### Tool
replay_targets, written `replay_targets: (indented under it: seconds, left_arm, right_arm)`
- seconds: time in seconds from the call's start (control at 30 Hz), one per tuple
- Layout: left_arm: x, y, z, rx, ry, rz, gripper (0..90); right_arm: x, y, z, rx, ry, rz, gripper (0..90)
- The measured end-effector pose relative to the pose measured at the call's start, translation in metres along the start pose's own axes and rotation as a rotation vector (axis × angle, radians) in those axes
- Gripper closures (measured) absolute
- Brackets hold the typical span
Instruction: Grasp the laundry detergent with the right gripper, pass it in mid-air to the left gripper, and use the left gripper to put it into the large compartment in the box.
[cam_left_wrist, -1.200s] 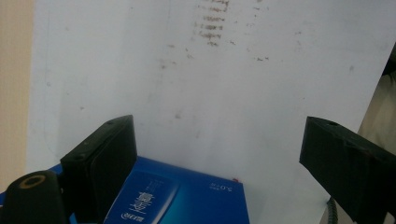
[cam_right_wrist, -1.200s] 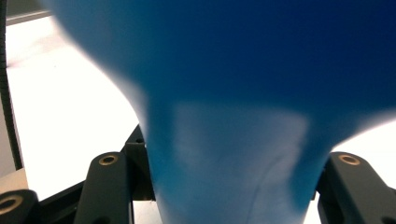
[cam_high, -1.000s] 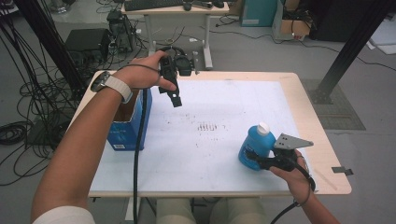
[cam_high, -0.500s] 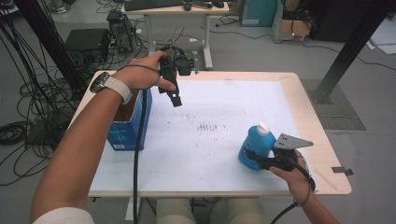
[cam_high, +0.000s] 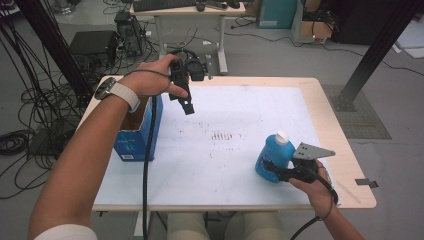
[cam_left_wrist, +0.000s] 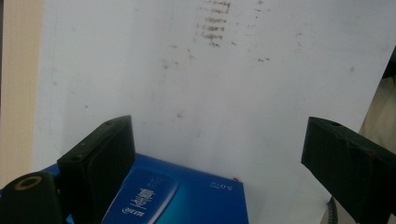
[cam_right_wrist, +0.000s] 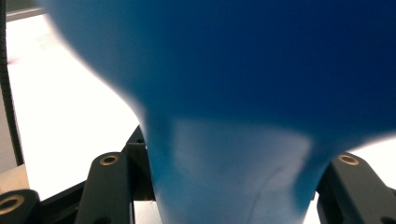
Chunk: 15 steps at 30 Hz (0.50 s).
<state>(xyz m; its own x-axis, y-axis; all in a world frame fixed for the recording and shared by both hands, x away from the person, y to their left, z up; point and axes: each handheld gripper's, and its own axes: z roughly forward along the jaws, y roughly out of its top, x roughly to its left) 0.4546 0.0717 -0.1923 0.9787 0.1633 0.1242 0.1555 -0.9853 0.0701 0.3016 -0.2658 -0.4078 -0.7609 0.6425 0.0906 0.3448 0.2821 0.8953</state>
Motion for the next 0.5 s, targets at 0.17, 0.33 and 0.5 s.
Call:
replay_targets:
  seconds: [0.17, 0.33, 0.5]
  left_arm:
    - [-0.006, -0.001, -0.004, -0.009, 0.016, -0.017, 9.0]
    - [-0.01, -0.002, -0.01, -0.013, 0.018, -0.027, 8.0]
    - [-0.015, -0.002, -0.018, -0.022, 0.009, -0.03, 7.7]
  right_arm:
    - [-0.002, 0.004, 0.0, 0.015, 0.003, -0.011, 42.9]
    - [-0.007, 0.014, -0.005, 0.001, 0.019, -0.034, 42.8]
    - [-0.01, 0.031, -0.011, -0.008, 0.062, -0.077, 42.8]
